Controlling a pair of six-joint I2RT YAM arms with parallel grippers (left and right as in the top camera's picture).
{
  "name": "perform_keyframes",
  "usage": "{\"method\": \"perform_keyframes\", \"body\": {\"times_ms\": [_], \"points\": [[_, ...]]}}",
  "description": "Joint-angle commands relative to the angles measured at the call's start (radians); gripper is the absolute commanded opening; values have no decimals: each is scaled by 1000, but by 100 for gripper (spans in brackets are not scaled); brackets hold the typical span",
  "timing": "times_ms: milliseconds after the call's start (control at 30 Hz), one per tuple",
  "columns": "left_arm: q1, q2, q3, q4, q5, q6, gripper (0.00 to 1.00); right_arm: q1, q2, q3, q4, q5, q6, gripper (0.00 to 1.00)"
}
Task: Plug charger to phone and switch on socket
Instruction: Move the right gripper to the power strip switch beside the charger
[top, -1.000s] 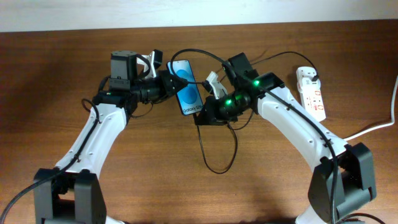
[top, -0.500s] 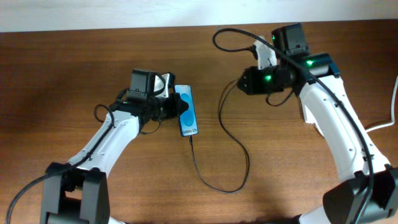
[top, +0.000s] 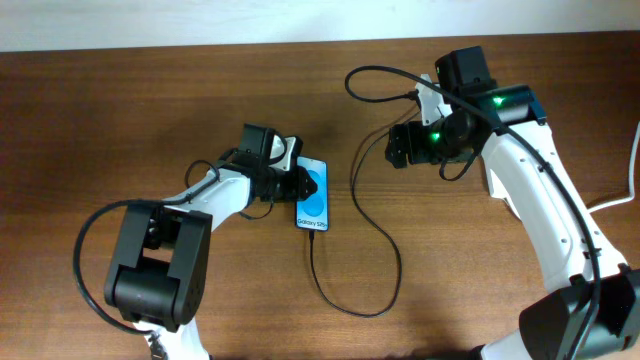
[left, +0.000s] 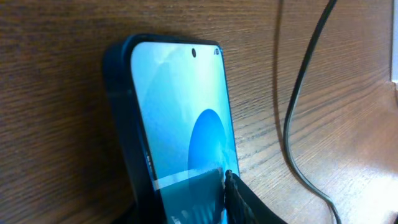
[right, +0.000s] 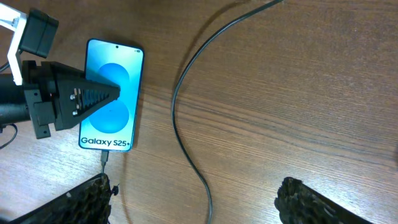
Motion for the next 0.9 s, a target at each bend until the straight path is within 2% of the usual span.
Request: {"method": "perform_keyframes", "body": {"times_ms": [0, 67, 133, 267, 300, 367, 433, 467, 500, 533, 567, 667, 733, 800, 867], "points": [[-3, 10, 0, -5, -13, 16, 35, -4, -16, 0, 0, 9, 2, 89], [-3, 10, 0, -10, -13, 15, 36, -4, -16, 0, 0, 9, 2, 91], [11, 10, 0, -60, -19, 15, 45, -4, -16, 0, 0, 9, 2, 93], [34, 10, 0, -142, -92, 15, 50, -4, -16, 0, 0, 9, 2, 95], [34, 10, 0, -142, -92, 15, 51, -3, -16, 0, 0, 9, 2, 100], [34, 10, 0, -142, -92, 15, 51, -4, -16, 0, 2, 9, 2, 98], [37, 4, 4, -152, -91, 16, 46, -4, -13, -1, 11, 11, 1, 98], [55, -26, 24, -203, -91, 16, 56, -5, -13, -1, -1, 56, -5, 99], [73, -68, 45, -254, -92, 27, 61, -17, -13, 0, -12, 125, 0, 84], [93, -154, 63, -323, -93, 71, 68, -53, -13, 0, -23, 169, 42, 38], [100, -279, 64, -398, -165, 76, 71, -117, -13, -1, -42, 165, 121, 16], [98, -552, 64, -563, -300, 76, 70, -309, -5, -1, -8, 162, 181, 10], [98, -689, 64, -628, -320, 76, 71, -429, 54, -3, 40, 162, 307, 4], [98, -809, 64, -689, -325, 76, 72, -501, 135, -3, 95, 161, 334, 4], [98, -905, 64, -794, -407, 76, 74, -533, 238, -3, 165, 142, 334, 4]]}}
